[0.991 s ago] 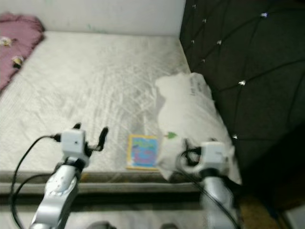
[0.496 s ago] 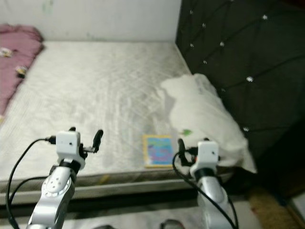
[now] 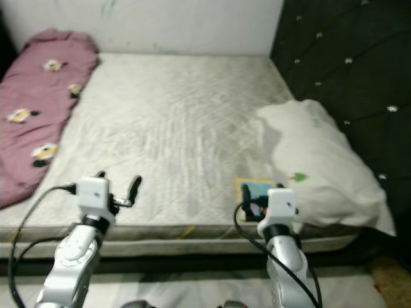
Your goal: Clean up the room
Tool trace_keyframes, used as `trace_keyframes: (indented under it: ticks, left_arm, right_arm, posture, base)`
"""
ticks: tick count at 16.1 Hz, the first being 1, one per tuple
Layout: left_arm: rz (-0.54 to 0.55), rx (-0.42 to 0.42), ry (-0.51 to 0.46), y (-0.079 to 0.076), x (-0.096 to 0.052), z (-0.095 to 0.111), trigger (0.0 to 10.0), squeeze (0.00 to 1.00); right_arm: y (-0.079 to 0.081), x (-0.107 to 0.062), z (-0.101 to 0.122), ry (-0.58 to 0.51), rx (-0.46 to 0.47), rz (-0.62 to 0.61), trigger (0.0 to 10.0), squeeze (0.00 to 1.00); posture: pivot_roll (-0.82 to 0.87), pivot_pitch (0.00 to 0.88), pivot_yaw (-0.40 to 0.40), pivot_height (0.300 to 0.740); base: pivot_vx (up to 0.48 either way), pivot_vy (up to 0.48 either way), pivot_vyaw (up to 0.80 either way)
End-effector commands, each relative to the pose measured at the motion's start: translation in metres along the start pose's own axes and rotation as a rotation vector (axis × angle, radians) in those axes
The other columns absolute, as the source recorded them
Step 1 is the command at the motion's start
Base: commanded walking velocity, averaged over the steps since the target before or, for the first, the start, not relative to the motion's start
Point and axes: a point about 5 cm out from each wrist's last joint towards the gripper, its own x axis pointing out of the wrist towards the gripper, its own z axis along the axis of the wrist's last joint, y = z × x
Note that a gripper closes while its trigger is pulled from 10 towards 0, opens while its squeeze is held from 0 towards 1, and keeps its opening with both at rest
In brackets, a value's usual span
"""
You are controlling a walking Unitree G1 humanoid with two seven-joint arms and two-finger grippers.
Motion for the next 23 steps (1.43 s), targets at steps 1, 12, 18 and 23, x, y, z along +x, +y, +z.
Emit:
trace_keyframes:
  ticks: [1, 12, 18, 23]
  left_arm:
    - [-0.051, -0.018, -0.032, -0.011, 0.003, 0.007, 10.0, 0.00]
    - [-0.093, -0.050, -0.022, -0.015, 0.001, 0.004, 10.0, 0.00]
    - [-0.096, -0.042, -0.015, -0.013, -0.002, 0.003, 10.0, 0.00]
    - [-0.096, -0.018, 0.020, -0.008, -0.005, -0.002, 10.0, 0.00]
  right_arm:
    - [-0.009, -0.001, 0.001, 0.002, -0.011, -0.029, 10.0, 0.00]
    - [-0.012, -0.001, 0.002, -0.002, -0.024, -0.033, 10.0, 0.00]
    - [-0.011, -0.003, 0.002, -0.002, -0.018, -0.041, 10.0, 0.00]
    - [-0.013, 0.001, 0.005, -0.010, -0.007, -0.060, 10.0, 0.00]
  posture:
    - [-0.02, 0.000, 0.014, 0.740]
    - [-0.03, 0.000, 0.008, 0.740]
    - [-0.01, 0.000, 0.019, 0.740]
    - [-0.02, 0.012, 0.022, 0.740]
  base:
    - [0.000, 0.000, 0.00]
    - [0.271, 0.000, 0.00]
    - [0.419, 0.000, 0.00]
    - [0.000, 0.000, 0.00]
